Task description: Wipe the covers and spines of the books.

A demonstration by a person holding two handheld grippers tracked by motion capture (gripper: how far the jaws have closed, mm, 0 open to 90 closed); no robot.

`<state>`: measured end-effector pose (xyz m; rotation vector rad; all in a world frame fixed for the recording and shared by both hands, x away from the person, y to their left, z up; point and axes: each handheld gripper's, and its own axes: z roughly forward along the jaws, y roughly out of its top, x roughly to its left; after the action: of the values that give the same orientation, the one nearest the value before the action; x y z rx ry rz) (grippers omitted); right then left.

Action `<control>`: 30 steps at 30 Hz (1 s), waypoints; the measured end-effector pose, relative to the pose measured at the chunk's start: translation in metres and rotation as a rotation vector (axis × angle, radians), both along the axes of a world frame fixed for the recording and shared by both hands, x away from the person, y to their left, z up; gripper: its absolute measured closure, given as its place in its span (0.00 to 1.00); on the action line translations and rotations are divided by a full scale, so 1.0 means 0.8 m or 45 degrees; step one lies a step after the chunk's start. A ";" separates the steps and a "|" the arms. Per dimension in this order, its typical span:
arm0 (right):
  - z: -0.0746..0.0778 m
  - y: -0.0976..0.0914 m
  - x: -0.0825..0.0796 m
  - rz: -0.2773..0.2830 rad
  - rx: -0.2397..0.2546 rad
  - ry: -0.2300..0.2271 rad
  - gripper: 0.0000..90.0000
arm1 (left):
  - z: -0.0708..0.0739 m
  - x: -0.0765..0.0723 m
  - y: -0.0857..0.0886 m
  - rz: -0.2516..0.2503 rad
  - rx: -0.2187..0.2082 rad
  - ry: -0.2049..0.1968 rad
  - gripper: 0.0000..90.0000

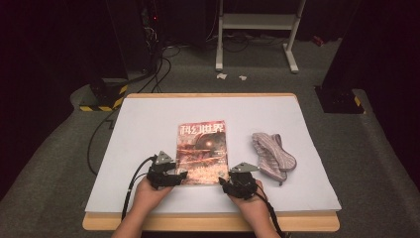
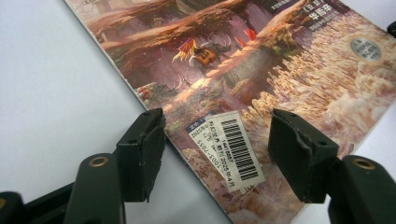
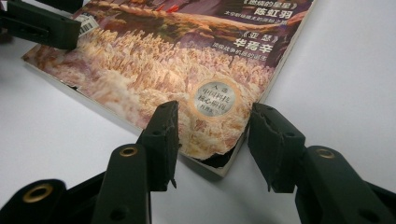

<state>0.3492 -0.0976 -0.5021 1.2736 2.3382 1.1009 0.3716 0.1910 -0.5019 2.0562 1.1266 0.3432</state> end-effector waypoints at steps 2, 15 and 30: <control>0.001 -0.003 0.000 -0.003 -0.003 0.003 0.58 | 0.000 0.001 -0.003 -0.009 0.001 -0.006 0.40; 0.004 -0.008 -0.003 -0.001 0.018 -0.046 0.53 | 0.016 -0.014 0.023 0.052 -0.039 -0.152 0.41; 0.035 -0.051 -0.001 -0.131 0.087 -0.248 0.49 | 0.051 -0.047 0.114 0.229 -0.148 -0.346 0.38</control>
<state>0.3484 -0.1382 -0.4740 1.2346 2.0869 1.2215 0.3337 0.2819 -0.4611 1.7501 1.1363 0.6123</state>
